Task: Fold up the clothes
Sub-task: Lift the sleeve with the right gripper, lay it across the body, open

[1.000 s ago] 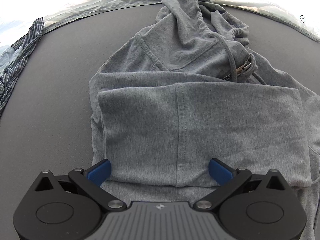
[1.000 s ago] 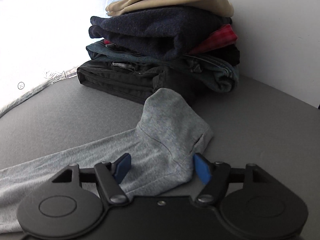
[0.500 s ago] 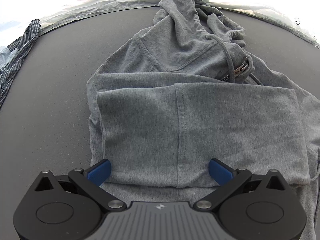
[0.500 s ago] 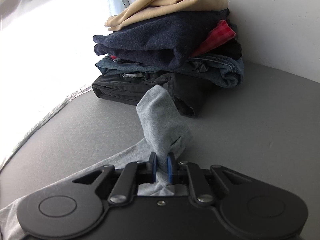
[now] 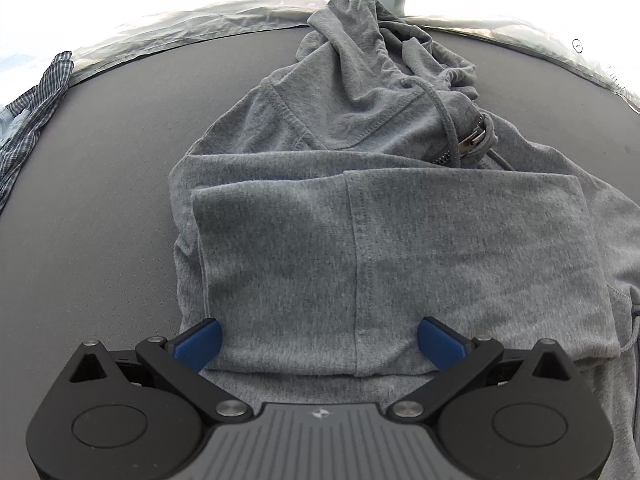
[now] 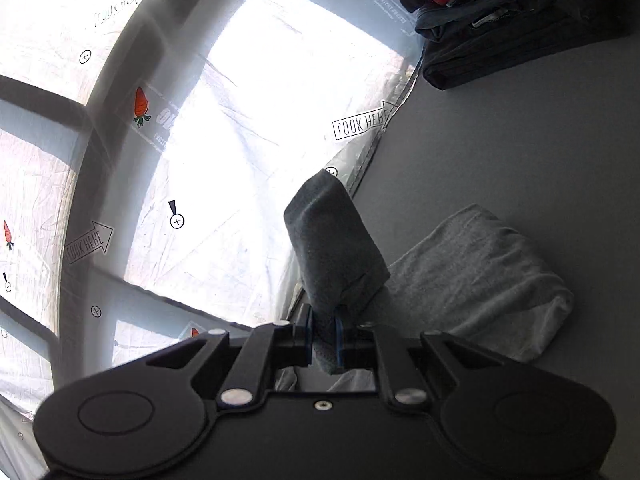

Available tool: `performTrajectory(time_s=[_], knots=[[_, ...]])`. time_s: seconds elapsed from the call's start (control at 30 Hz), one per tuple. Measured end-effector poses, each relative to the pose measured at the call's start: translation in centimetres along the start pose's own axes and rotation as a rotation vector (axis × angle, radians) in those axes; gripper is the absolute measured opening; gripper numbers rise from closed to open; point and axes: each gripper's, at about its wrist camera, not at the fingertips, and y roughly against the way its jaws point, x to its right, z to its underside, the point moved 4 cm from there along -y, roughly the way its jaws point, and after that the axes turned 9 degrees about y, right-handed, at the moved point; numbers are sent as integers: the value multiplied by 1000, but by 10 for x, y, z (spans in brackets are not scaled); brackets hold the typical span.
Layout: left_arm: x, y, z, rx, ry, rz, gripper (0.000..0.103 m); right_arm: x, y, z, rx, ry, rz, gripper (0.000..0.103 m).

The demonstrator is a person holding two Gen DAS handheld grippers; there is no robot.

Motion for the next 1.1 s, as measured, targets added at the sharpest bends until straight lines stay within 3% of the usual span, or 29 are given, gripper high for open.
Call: performTrajectory(time_s=[0.13, 0.27, 0.53, 0.83, 1.0, 1.1], knots=[[-1, 0, -2, -15, 0, 2, 103, -18, -23, 38, -62, -222, -190, 11], [-6, -2, -11, -64, -7, 14, 103, -38, -41, 69, -114, -310, -253, 11], [-50, 27, -10, -42, 80, 142, 103, -89, -81, 144, -314, -318, -300, 11], [-113, 46, -8, 20, 165, 84, 103, -126, -125, 236, -527, -395, -330, 11], [-143, 54, -9, 34, 248, 117, 103, -154, -144, 264, -595, -350, -364, 12], [-149, 50, -10, 32, 264, 105, 103, -146, -150, 272, -612, -381, -308, 15]])
